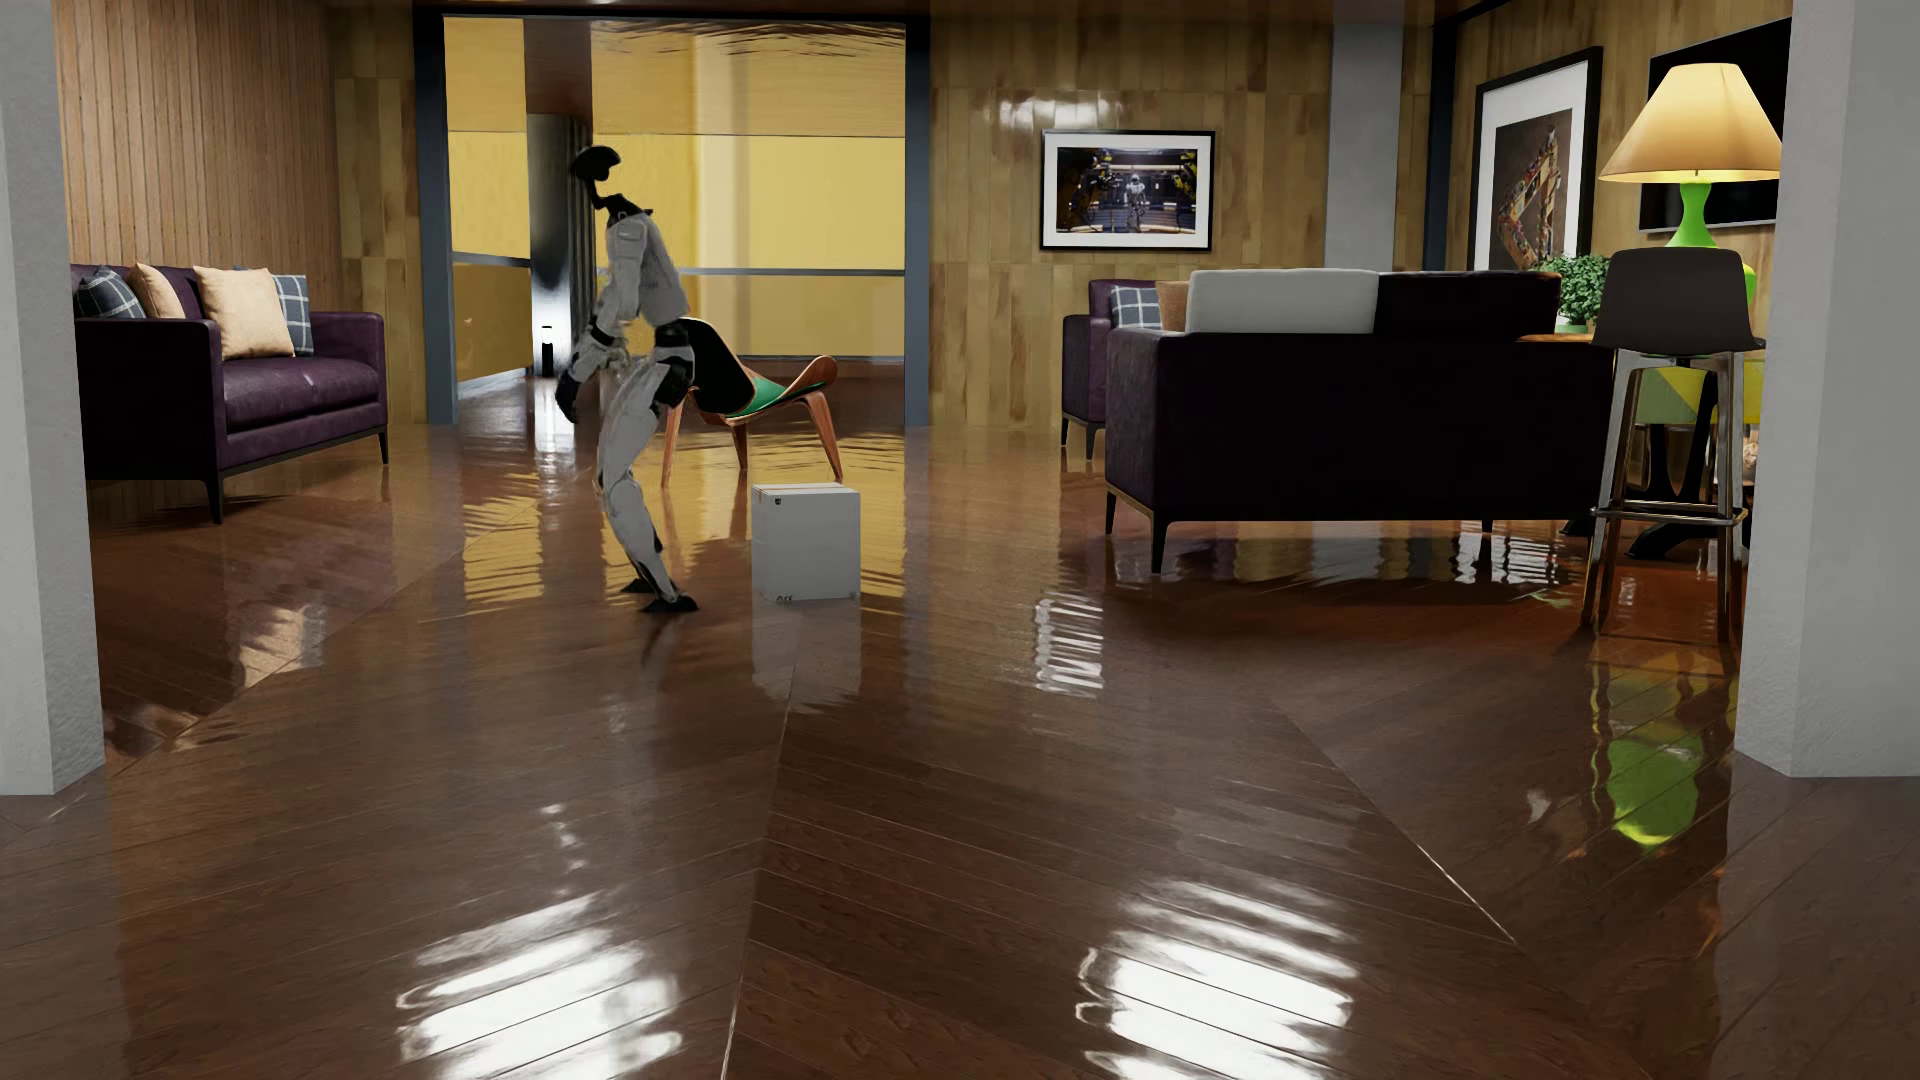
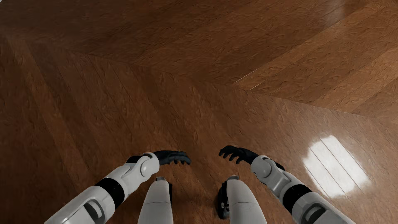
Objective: Sit on box
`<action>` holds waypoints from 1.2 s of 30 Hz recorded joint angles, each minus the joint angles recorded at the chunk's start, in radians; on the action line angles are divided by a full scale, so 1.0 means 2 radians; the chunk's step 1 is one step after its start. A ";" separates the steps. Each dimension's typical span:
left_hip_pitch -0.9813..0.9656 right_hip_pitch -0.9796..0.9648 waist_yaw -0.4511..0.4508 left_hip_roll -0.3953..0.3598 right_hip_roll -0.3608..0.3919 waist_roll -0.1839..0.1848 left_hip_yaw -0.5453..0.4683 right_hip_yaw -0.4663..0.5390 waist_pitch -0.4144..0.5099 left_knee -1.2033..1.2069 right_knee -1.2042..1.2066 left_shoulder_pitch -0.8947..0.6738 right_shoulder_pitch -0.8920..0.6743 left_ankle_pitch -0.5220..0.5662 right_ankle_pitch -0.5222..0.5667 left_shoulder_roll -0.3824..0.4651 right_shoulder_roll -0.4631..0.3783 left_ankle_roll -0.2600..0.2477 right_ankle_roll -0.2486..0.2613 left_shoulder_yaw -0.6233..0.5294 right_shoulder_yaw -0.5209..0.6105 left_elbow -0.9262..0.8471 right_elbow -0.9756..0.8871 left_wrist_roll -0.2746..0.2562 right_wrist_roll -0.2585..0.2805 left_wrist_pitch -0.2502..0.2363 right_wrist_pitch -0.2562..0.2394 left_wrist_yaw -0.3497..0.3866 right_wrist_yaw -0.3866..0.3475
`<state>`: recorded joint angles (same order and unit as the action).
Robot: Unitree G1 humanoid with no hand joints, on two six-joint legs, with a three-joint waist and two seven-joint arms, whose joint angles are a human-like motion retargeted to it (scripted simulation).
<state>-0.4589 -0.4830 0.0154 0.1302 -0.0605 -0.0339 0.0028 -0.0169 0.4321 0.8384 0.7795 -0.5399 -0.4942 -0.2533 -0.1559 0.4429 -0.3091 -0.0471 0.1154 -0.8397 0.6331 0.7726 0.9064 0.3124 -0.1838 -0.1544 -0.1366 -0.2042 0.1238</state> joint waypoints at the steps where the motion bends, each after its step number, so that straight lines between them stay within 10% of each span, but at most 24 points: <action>1: -0.039 -0.041 0.001 0.000 -0.005 0.001 -0.010 0.003 0.022 0.039 0.043 -0.031 -0.021 -0.007 -0.009 0.007 -0.011 -0.001 0.003 -0.032 0.016 -0.020 -0.021 0.005 -0.001 -0.003 -0.003 -0.001 0.001; 5: -0.198 -0.201 0.000 0.008 -0.022 0.005 -0.046 0.026 0.105 0.199 0.211 -0.167 -0.102 -0.040 -0.045 0.064 -0.112 -0.022 0.022 -0.153 0.080 -0.139 -0.199 0.029 0.000 -0.037 -0.035 -0.014 0.017; 10: -0.368 -0.379 -0.002 0.017 -0.036 0.007 -0.089 0.055 0.186 0.380 0.394 -0.281 -0.214 -0.075 -0.073 0.208 -0.265 -0.049 0.050 -0.228 0.139 -0.350 -0.413 -0.055 0.092 -0.035 -0.070 0.192 -0.099; 13: -0.443 -0.459 0.000 0.017 -0.043 0.009 -0.110 0.073 0.215 0.473 0.488 -0.239 -0.208 -0.093 -0.085 0.270 -0.341 -0.060 0.066 -0.168 0.122 -0.429 -0.527 -0.065 0.130 -0.050 -0.102 0.290 -0.169; 17: -0.488 -0.506 0.002 0.020 -0.051 0.010 -0.126 0.087 0.234 0.554 0.570 -0.163 -0.140 -0.100 -0.087 0.298 -0.375 -0.069 0.074 -0.074 0.051 -0.476 -0.591 -0.061 0.133 -0.057 -0.122 0.326 -0.212; 22: -0.458 -0.481 -0.001 0.023 -0.053 0.012 -0.128 0.092 0.215 0.584 0.603 -0.081 -0.076 -0.081 -0.059 0.252 -0.326 -0.070 0.066 0.008 0.000 -0.431 -0.545 -0.046 0.106 -0.043 -0.100 0.279 -0.168; 28: -0.367 -0.391 -0.005 0.034 -0.058 0.015 -0.117 0.086 0.164 0.584 0.602 0.027 0.039 -0.066 -0.046 0.121 -0.169 -0.066 0.056 0.113 -0.103 -0.294 -0.410 -0.023 0.046 -0.032 -0.075 0.201 -0.107; 32: -0.323 -0.353 -0.009 0.033 -0.052 0.009 -0.112 0.084 0.130 0.574 0.595 0.065 0.081 -0.057 -0.040 0.054 -0.056 -0.061 0.046 0.155 -0.157 -0.216 -0.323 -0.021 0.027 -0.028 -0.063 0.184 -0.118; 36: -0.288 -0.327 -0.012 0.030 -0.036 0.003 -0.107 0.080 0.103 0.567 0.593 0.081 0.078 -0.052 -0.033 0.033 -0.036 -0.054 0.028 0.165 -0.142 -0.158 -0.258 -0.041 0.036 -0.014 -0.056 0.199 -0.133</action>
<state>-1.0342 -1.1374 -0.0080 0.1906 -0.1332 -0.0274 -0.2118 0.1440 0.6385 1.9729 1.9656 -0.3782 -0.3388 -0.3582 -0.2229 0.5092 -0.3814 -0.1556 0.1724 -0.5090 0.3483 0.4570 0.3902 0.2309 -0.1108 -0.1831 -0.2490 0.1945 -0.1426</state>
